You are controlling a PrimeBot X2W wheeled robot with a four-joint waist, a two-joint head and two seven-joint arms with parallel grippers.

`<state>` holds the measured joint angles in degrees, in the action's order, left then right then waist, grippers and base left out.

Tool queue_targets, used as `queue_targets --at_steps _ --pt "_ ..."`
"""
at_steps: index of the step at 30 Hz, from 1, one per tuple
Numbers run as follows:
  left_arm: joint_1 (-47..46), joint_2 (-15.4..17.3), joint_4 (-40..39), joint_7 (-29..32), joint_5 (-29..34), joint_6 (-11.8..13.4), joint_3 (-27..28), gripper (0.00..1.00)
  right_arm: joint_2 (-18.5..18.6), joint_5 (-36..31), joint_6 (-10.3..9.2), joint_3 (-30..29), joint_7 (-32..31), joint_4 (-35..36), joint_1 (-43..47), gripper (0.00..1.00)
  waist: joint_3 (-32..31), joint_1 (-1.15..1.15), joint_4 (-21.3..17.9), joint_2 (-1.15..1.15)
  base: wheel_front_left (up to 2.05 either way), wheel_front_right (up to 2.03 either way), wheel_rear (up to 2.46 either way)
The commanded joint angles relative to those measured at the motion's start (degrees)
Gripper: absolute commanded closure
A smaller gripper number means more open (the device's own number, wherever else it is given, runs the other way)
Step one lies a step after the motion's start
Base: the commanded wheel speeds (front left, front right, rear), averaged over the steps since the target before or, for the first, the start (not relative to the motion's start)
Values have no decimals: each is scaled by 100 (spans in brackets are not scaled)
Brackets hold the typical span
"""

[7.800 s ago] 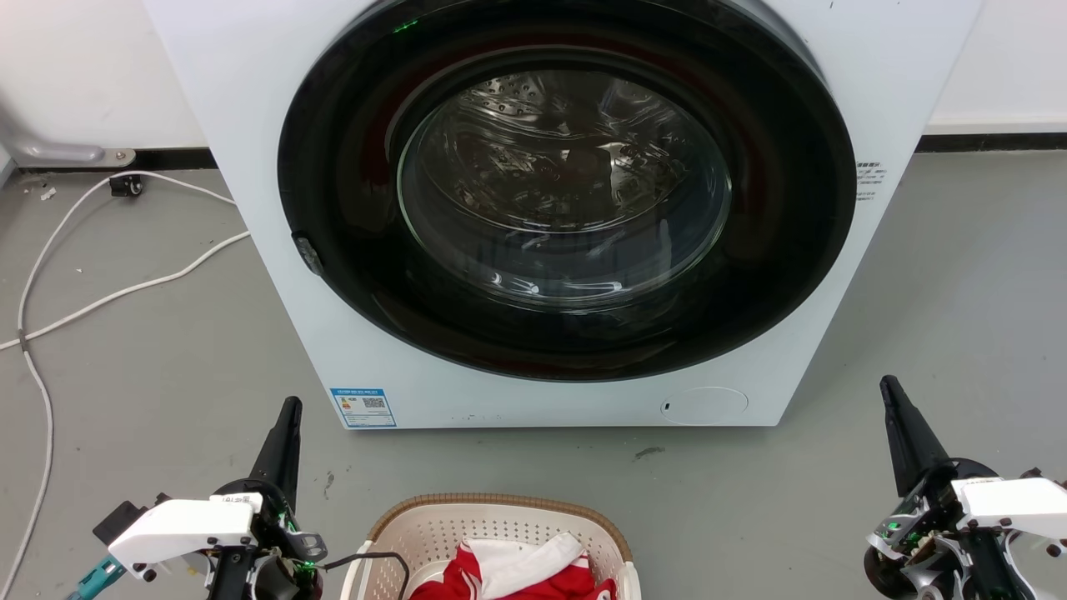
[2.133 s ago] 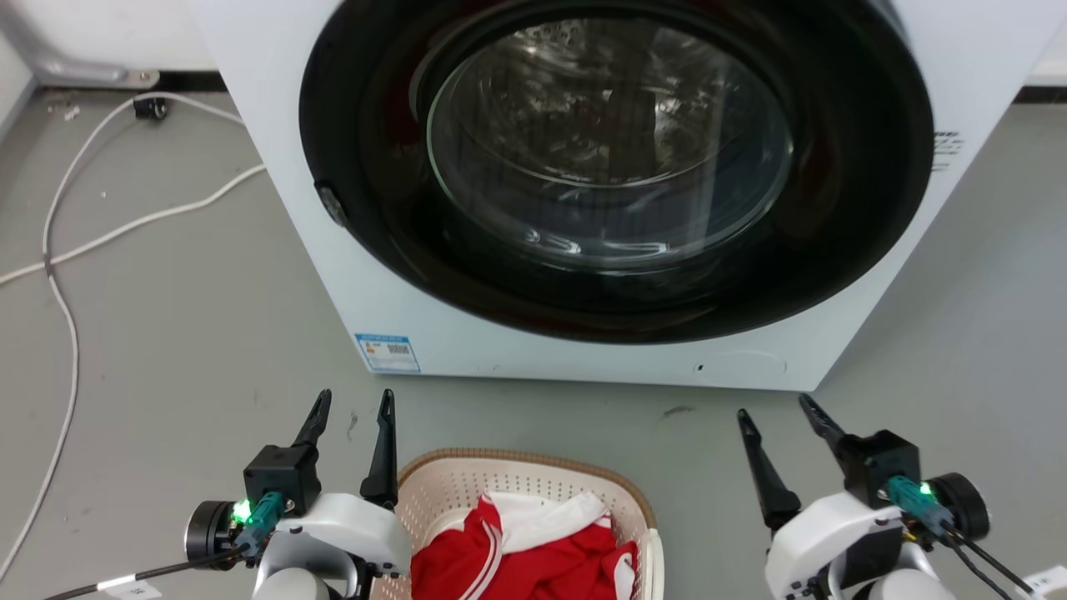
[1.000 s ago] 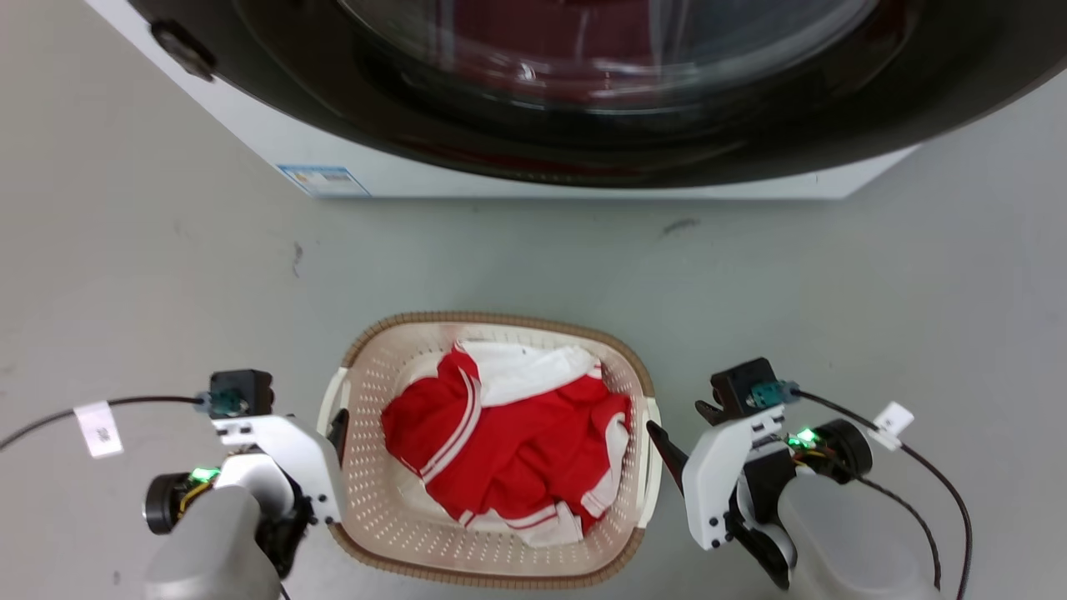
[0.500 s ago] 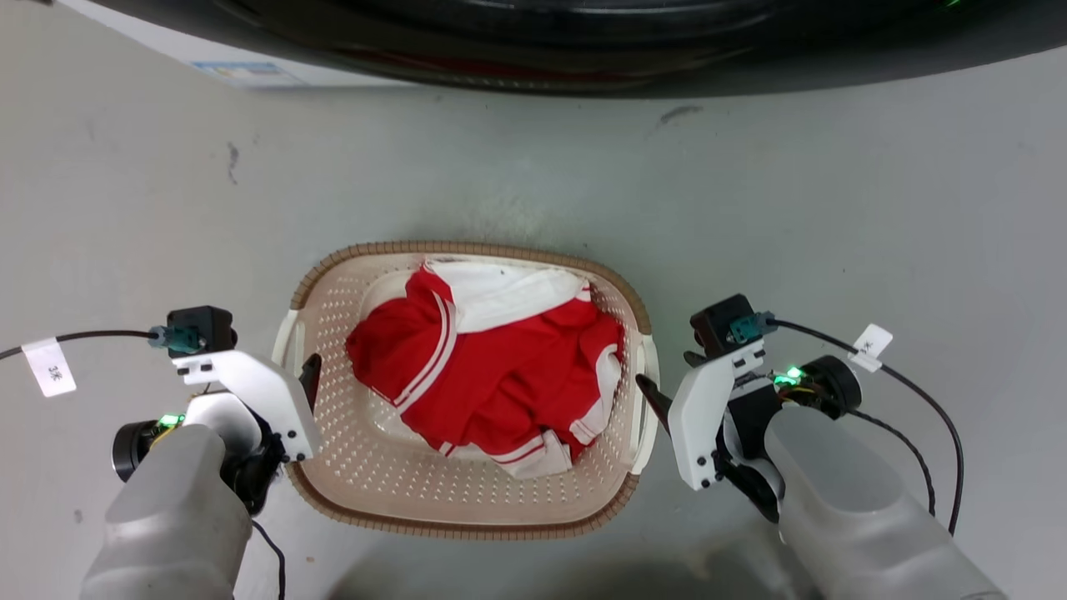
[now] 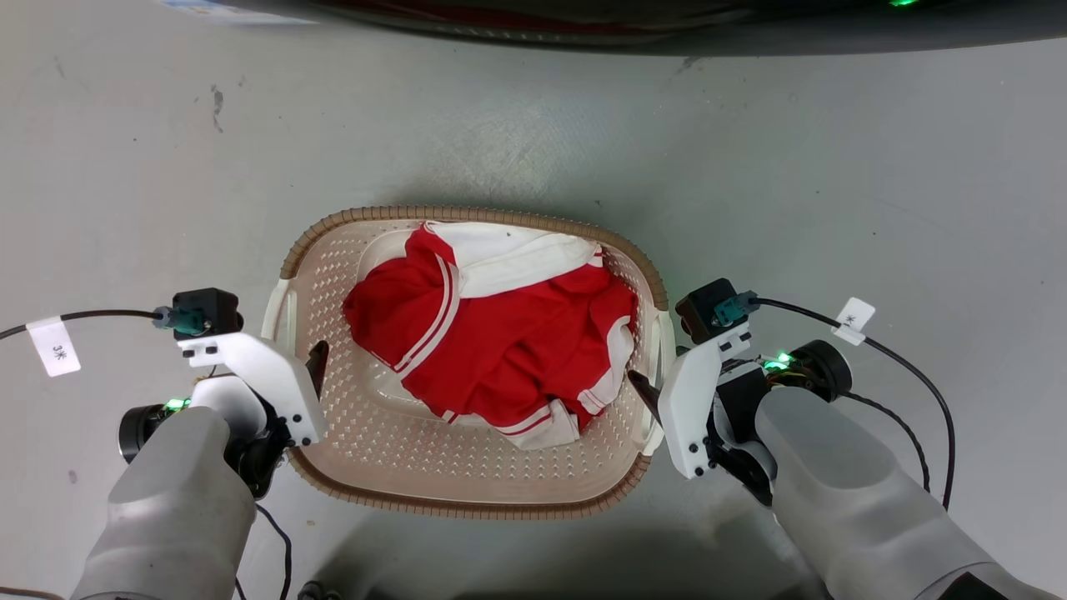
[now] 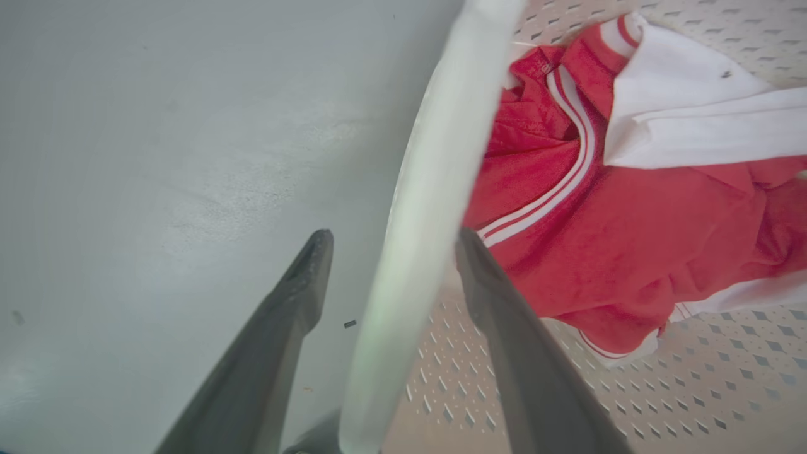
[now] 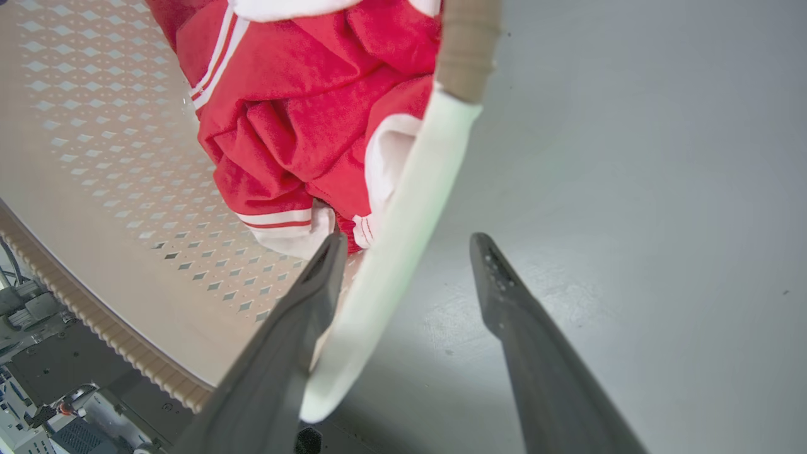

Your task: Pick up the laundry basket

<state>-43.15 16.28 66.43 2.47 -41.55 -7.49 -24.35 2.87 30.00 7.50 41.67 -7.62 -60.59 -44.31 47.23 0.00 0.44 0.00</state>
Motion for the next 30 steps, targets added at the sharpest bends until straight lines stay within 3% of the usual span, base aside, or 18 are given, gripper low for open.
queue_targets --at_steps 1,4,5,6,7,8,21,30 --pt "-80 -4 12 43 -76 1 -65 0 -2 100 -2 100 -51 -49 -101 0 55 0 18 0 0 0 0" --pt "-89 -18 -4 125 -216 1 -162 0 -1 235 -2 274 -157 -44 -150 0 105 0 34 0 0 0 0" --pt "-91 -17 -16 142 -258 1 -202 5 -1 300 -2 321 -197 -34 -163 0 119 0 40 0 0 0 0" --pt "-96 -17 -28 171 -300 0 -233 52 -1 361 -2 377 -238 -19 -164 44 130 0 46 0 0 0 0" --pt "-101 -10 -48 181 -342 1 -257 87 -2 418 -2 436 -271 -6 -173 81 139 0 48 0 0 0 0" --pt "-97 -7 -66 207 -395 0 -286 100 -1 489 -2 483 -301 9 -176 100 144 0 50 0 0 0 0" --pt "20 25 -160 385 -942 3 -650 100 -42 962 33 943 -336 -49 -272 100 -45 0 31 0 0 0 0" --pt "181 -108 -63 690 -1286 2 -923 100 -49 1380 34 1232 -685 -169 -198 100 -711 0 20 0 0 0 0"
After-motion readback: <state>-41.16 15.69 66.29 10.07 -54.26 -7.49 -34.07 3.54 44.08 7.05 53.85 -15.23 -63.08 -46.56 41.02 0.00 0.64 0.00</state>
